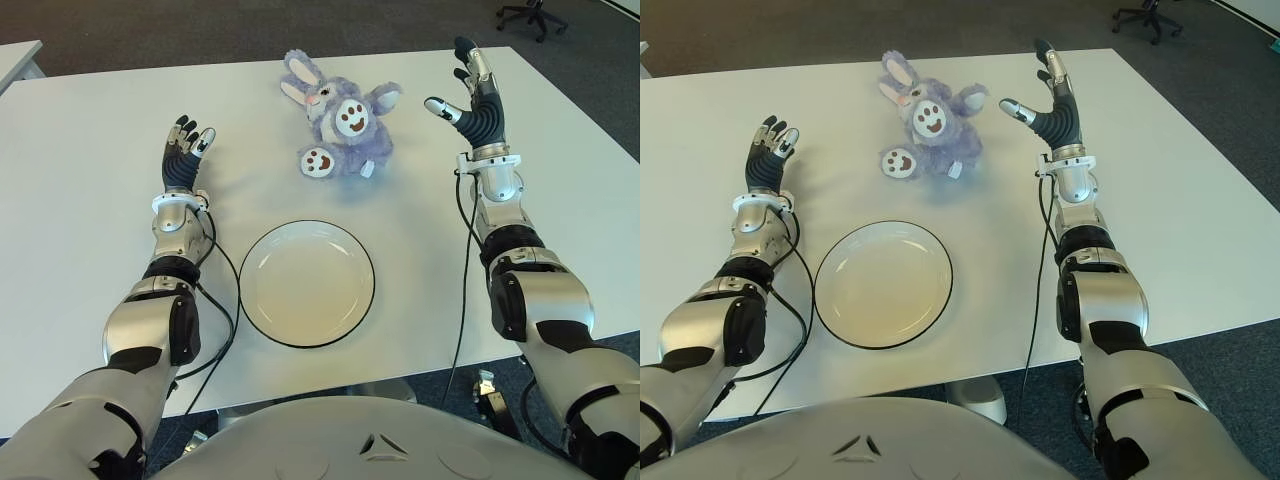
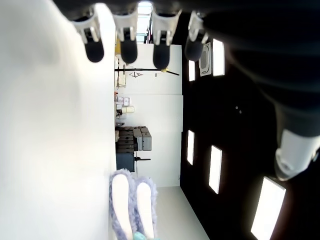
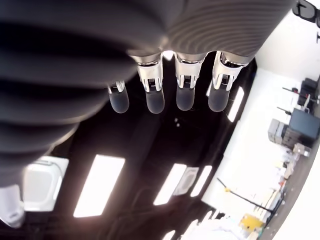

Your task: Put the doll into the plate.

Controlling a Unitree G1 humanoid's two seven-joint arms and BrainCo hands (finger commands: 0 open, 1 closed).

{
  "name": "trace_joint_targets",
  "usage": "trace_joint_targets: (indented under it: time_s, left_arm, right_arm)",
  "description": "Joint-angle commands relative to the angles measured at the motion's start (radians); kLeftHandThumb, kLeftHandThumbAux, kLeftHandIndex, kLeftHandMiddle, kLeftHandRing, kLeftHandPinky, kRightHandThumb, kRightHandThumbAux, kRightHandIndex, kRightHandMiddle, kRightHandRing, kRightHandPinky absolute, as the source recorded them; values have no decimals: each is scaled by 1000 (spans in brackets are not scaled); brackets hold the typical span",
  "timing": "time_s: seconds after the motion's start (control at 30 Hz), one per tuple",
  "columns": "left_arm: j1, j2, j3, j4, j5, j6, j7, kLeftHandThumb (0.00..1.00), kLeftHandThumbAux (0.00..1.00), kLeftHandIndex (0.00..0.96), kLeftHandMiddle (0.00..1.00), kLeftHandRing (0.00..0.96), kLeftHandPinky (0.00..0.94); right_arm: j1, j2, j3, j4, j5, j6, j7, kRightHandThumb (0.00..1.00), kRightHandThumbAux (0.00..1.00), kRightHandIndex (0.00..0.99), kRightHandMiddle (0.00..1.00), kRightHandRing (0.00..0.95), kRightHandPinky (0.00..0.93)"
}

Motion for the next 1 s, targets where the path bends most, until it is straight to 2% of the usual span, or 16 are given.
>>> trace_joint_targets:
  time_s: [0.03, 0.3, 0.43, 0.7, 1.0]
  left_arm:
    - [99, -55, -7, 86, 3, 75, 4, 29, 539, 0, 101, 43, 0]
    - [94, -56, -5, 90, 2, 79, 6, 16, 547, 0, 101, 45, 0]
    - [93, -55, -7, 91, 6, 78, 9, 8, 535, 0, 97, 38, 0]
    - [91, -55, -9, 93, 8, 78, 9, 11, 535, 0, 95, 37, 0]
    - [88, -57, -5, 94, 3, 77, 9, 15, 522, 0, 106, 43, 0]
  right_arm:
    - [-17, -10, 22, -5, -28, 1, -9, 71, 491, 0, 0, 0, 2]
    - [-33, -25, 46, 3, -54, 15, -14, 48, 414, 0, 0, 0, 18]
    - [-39, -37, 62, 5, -70, 29, -10, 60, 342, 0, 0, 0, 26]
    - [-45, -46, 80, 2, -89, 58, -12, 101, 276, 0, 0, 0, 36]
    - [-48, -60, 111, -8, -138, 74, -67, 106, 260, 0, 0, 0, 0]
